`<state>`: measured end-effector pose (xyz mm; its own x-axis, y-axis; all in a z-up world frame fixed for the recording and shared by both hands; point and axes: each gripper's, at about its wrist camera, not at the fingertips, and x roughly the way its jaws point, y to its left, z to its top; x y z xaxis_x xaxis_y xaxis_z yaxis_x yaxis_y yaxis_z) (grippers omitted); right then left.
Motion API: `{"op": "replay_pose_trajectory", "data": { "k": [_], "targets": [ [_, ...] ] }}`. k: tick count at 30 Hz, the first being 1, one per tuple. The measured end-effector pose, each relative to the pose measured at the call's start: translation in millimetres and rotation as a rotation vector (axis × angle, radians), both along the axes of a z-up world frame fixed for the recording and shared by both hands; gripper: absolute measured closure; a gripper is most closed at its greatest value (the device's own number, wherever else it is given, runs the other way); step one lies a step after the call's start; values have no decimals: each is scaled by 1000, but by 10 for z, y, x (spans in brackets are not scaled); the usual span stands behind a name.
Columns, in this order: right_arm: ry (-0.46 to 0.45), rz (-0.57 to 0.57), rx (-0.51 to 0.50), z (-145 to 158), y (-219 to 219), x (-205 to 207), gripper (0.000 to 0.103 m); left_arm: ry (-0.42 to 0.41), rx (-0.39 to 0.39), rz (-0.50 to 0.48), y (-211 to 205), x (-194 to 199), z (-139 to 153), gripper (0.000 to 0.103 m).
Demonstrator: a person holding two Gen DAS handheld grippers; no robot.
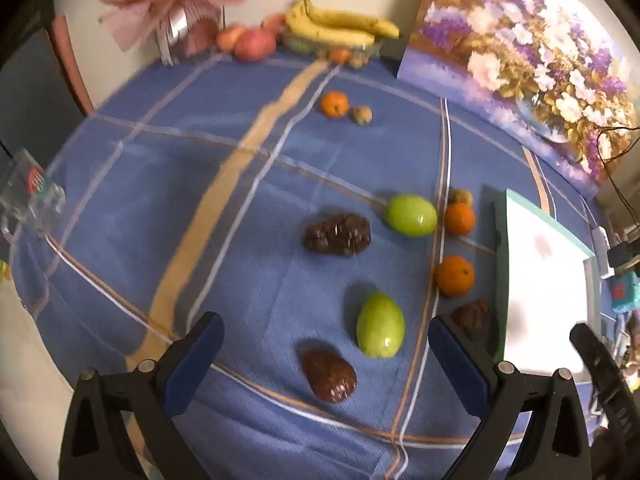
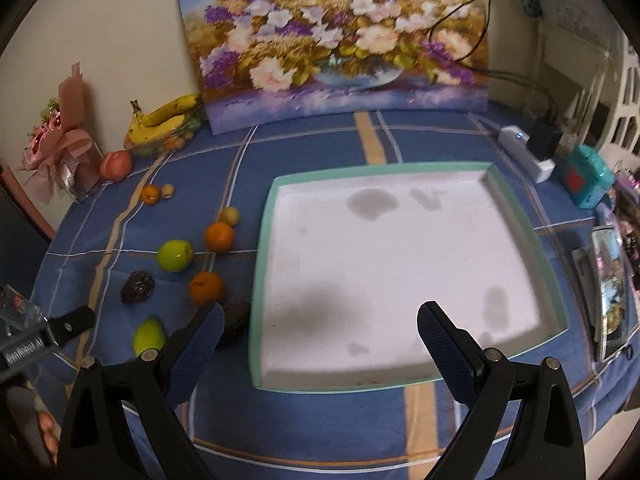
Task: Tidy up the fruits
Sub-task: 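Move the right tool to a brown date while the left tool approaches another date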
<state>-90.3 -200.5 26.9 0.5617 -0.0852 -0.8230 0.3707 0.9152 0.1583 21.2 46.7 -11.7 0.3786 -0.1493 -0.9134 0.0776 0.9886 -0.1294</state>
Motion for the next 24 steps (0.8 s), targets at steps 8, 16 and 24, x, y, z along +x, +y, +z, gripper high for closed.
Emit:
{"op": "replay_pose_trajectory", "data": {
  "k": [8,16,24],
  "targets": [
    [-41,84,93,60,145,187,6,156,-31,-1,-33,-10,-231,14],
    [8,187,99,-10,350,425,33,244,-47,-9,-46,-43,-382,29],
    [121,283,119,-258,549,599,54,305,-56,-18,-122,-10,-507,43]
  ]
}}
